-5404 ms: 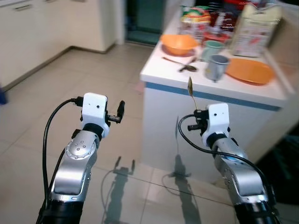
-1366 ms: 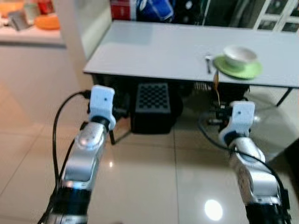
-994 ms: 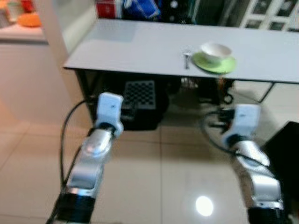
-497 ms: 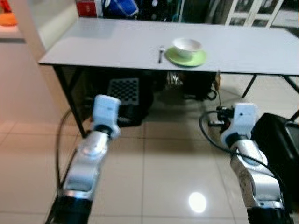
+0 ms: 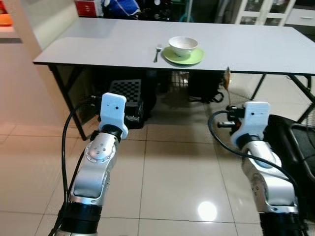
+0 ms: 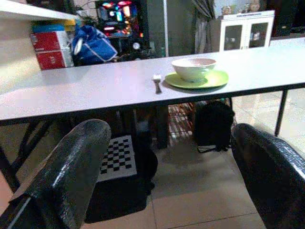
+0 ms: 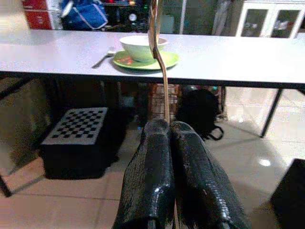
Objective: Setting the table
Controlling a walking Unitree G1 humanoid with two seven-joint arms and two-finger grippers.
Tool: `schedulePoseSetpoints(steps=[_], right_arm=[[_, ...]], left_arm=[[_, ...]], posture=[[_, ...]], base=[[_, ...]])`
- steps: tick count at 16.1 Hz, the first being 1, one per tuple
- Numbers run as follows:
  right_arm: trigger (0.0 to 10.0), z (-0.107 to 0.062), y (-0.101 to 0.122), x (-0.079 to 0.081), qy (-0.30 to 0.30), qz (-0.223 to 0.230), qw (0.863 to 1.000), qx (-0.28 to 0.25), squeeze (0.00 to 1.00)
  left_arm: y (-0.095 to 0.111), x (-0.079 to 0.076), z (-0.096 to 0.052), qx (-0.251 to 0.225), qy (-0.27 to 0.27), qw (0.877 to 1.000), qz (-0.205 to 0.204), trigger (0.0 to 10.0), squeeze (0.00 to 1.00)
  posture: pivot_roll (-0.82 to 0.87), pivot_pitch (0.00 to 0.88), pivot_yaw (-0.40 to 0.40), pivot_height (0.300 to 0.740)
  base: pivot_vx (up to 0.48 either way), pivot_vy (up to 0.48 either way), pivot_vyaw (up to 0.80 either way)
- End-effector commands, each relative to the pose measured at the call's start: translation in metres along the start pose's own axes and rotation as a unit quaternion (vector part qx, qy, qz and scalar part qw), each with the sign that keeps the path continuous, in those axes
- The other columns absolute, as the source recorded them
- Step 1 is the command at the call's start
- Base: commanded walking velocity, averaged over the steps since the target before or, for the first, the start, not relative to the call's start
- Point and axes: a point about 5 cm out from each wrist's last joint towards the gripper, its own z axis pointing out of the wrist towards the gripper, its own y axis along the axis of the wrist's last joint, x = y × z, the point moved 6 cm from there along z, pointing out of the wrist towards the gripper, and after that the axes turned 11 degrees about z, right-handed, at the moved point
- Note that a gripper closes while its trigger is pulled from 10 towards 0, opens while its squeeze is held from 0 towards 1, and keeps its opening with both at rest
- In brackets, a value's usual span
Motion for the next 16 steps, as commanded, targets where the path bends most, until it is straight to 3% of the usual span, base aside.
schedulePoseSetpoints(steps=[1,6,16], right_arm=[[10.0,0.002,0.007,0.000,-0.003,0.003,1.000,-0.006,0.00],[10.0,0.011,0.007,0.003,-0.005,0.026,1.000,-0.006,0.00],[10.0,0.016,0.007,0.006,-0.006,0.032,0.999,-0.011,0.00]], left_arm=[[0.006,0.007,0.001,-0.011,0.008,1.000,0.001,10.0,0.00],[0.014,0.010,0.001,-0.031,-0.002,0.999,0.013,10.0,0.00],[0.011,0.016,0.002,-0.028,-0.011,0.999,0.021,10.0,0.00]], posture=[[0.02,0.000,-0.024,0.740],[0.04,0.000,-0.023,0.740],[0.05,0.000,-0.014,0.740]], base=[[0.000,0.000,0.00],[0.334,0.000,0.00],[0.401,0.000,-0.42]])
